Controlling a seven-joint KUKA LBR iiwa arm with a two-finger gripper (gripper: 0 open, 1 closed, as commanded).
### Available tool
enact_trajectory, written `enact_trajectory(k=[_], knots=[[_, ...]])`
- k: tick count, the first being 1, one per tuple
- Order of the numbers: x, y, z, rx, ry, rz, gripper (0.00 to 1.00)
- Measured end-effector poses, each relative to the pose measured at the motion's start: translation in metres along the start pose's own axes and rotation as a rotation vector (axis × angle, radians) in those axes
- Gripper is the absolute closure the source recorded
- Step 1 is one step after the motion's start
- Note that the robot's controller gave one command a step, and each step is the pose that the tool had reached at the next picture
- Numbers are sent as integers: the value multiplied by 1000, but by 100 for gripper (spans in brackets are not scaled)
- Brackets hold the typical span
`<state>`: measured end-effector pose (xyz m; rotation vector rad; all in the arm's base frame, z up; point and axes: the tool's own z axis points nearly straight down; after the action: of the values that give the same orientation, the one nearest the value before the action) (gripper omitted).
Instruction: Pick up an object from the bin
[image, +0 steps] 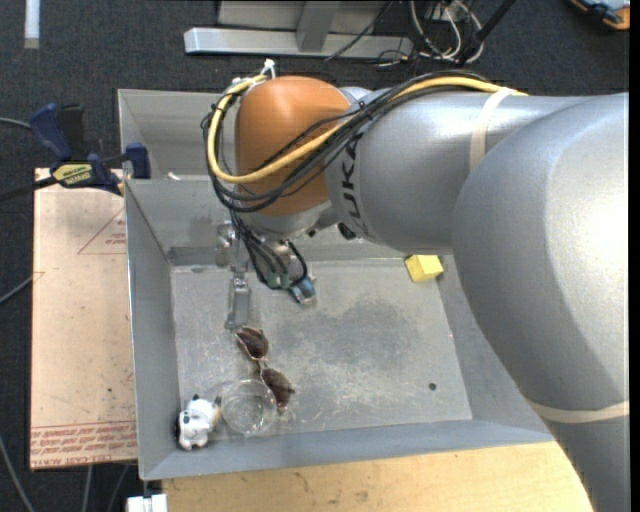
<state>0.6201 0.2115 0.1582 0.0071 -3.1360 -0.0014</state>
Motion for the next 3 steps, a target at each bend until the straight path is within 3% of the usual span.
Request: enact_trajectory(k=[1,2,3], knots=[[-2,-1,-5,-1,-6,3,0],[30,-12,38,0,-9,-346,0],[59,-36,47,1,-3,-621,0]])
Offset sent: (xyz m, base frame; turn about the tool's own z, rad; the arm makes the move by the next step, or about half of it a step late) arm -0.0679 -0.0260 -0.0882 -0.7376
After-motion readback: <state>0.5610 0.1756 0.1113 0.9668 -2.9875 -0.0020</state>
